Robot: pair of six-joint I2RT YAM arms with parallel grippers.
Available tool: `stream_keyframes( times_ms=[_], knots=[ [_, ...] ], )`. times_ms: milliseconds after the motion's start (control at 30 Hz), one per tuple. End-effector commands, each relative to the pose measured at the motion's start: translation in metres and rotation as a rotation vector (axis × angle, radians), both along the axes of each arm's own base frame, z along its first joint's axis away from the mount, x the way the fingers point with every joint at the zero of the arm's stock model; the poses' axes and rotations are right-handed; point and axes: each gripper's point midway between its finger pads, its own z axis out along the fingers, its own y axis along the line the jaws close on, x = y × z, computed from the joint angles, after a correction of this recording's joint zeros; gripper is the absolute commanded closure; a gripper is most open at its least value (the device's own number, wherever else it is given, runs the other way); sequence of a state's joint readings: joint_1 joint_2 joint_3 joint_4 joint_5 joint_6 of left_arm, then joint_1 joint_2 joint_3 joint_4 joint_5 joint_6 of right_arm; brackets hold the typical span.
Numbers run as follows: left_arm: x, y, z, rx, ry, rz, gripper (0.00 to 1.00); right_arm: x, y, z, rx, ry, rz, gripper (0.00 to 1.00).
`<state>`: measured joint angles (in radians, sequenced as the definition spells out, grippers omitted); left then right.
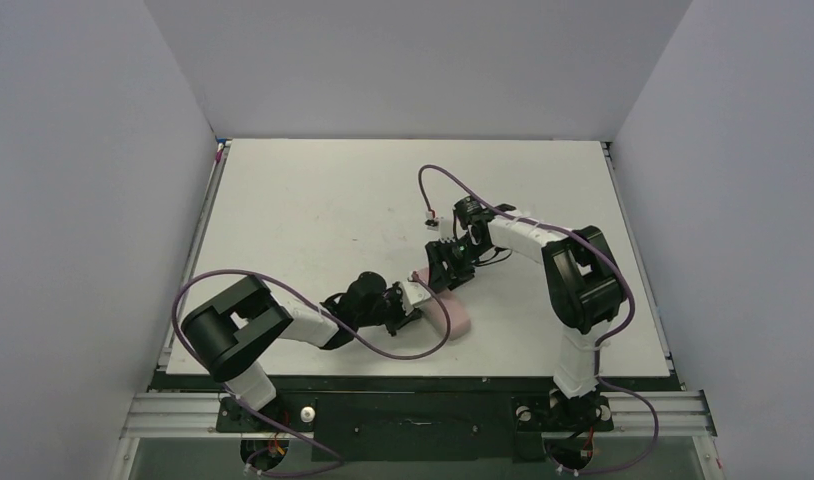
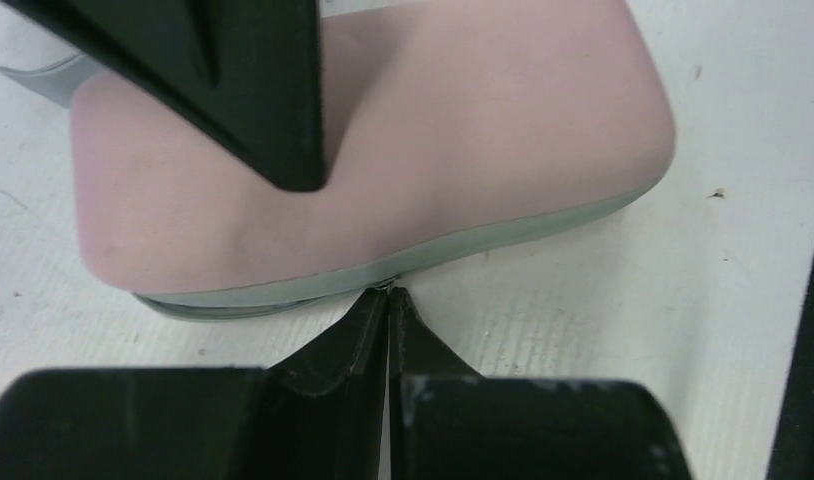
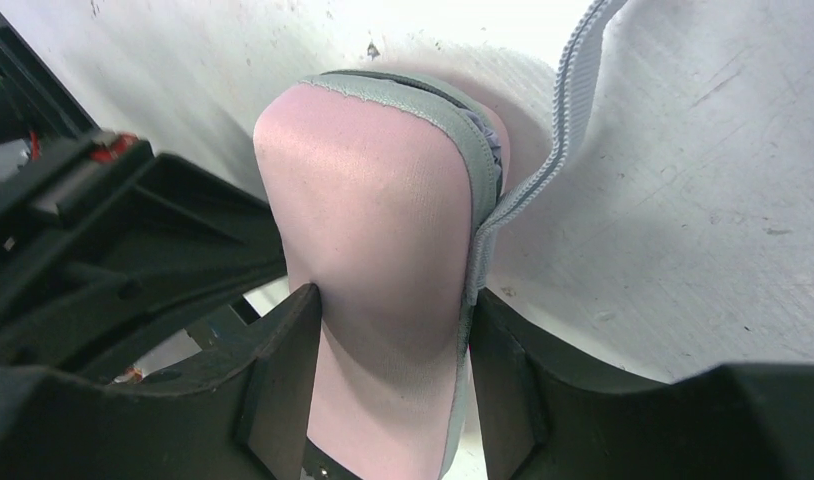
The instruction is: Open the umbrella
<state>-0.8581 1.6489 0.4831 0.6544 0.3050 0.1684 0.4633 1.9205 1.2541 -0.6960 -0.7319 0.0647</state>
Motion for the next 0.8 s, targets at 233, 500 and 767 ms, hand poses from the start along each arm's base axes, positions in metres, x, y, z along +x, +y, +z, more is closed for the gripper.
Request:
stream_keyframes(
  times_ms=[233, 500, 767],
  knots=[
    [-0.041, -0.031, 0.003, -0.024, 0.04, -0.129, 1.0, 0.085, -0.012, -0.013, -0.062, -0.209, -0.289, 0.77],
    [-0.05, -0.025, -0.008, 0.031, 0.055, -0.116, 1.0, 0.095, -0.024, -0.01, -0.078, -0.186, -0.419, 0.67],
    [-0.011, 0.003, -0.006, 0.035, 0.108, 0.007, 1.0, 0.051, -0.076, 0.003, -0.127, -0.213, -0.346, 0.25]
  ],
)
